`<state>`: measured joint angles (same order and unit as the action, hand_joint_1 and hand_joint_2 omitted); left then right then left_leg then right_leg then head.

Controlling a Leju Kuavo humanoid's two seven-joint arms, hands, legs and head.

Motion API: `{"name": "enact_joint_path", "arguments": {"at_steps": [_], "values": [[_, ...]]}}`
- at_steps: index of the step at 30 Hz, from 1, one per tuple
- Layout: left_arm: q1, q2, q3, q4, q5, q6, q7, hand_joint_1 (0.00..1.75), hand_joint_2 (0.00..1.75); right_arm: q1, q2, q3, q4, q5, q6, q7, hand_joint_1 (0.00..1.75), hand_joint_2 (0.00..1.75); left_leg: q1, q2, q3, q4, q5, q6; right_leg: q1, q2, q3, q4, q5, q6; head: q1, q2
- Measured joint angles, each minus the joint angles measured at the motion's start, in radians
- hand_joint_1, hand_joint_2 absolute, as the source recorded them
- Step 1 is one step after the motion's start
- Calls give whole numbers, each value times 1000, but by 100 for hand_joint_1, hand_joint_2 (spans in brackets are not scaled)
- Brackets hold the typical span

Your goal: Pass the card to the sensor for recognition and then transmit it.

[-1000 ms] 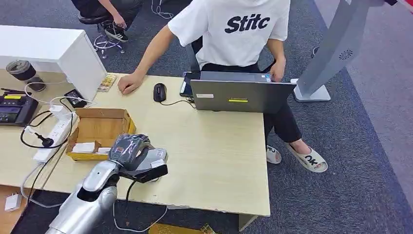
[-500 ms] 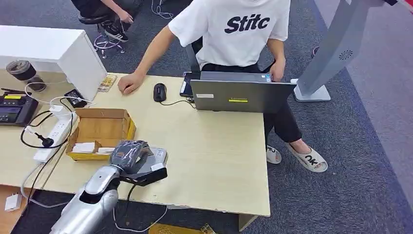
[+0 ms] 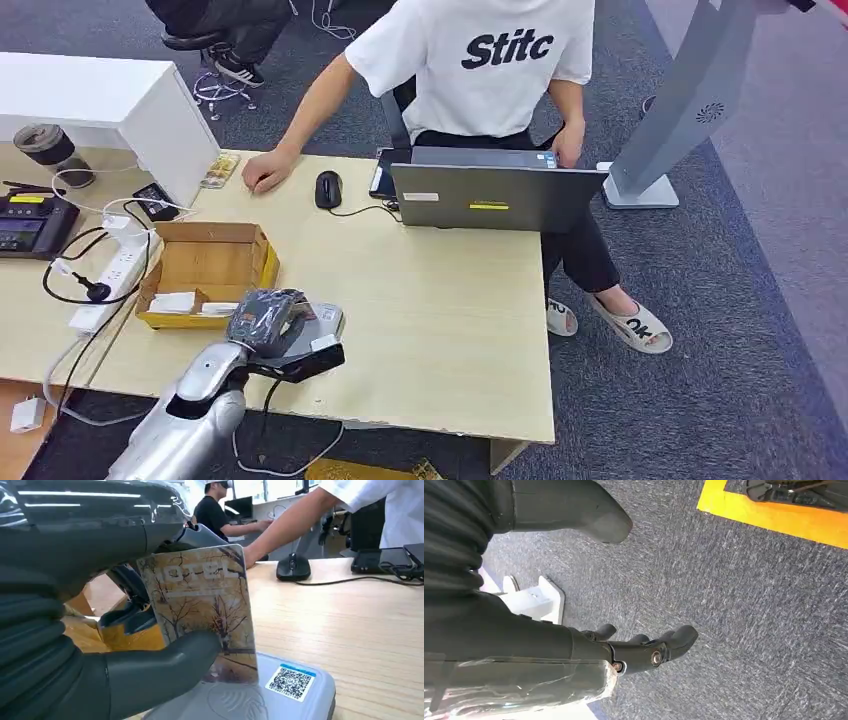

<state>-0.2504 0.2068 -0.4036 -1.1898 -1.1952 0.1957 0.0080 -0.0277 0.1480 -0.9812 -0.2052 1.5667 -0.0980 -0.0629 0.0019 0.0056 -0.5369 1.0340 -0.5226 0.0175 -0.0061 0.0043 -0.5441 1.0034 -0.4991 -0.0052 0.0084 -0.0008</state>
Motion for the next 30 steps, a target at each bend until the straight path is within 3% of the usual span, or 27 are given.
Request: {"name": "enact_joint_path", "arguments": {"at_steps": [8,30], "values": [[-7,8,8,3,-6,13,3,175,175,0,0,0,0,0,3,-1,0,175,0,0,0,0,0,0,0,0,0,0,0,0,0,0],[-58,136,119,-43,-9,-10,21,175,175,3,-7,0,1,1,1,-22,0,175,1,0,0,0,0,0,0,0,0,0,0,0,0,0]]}}
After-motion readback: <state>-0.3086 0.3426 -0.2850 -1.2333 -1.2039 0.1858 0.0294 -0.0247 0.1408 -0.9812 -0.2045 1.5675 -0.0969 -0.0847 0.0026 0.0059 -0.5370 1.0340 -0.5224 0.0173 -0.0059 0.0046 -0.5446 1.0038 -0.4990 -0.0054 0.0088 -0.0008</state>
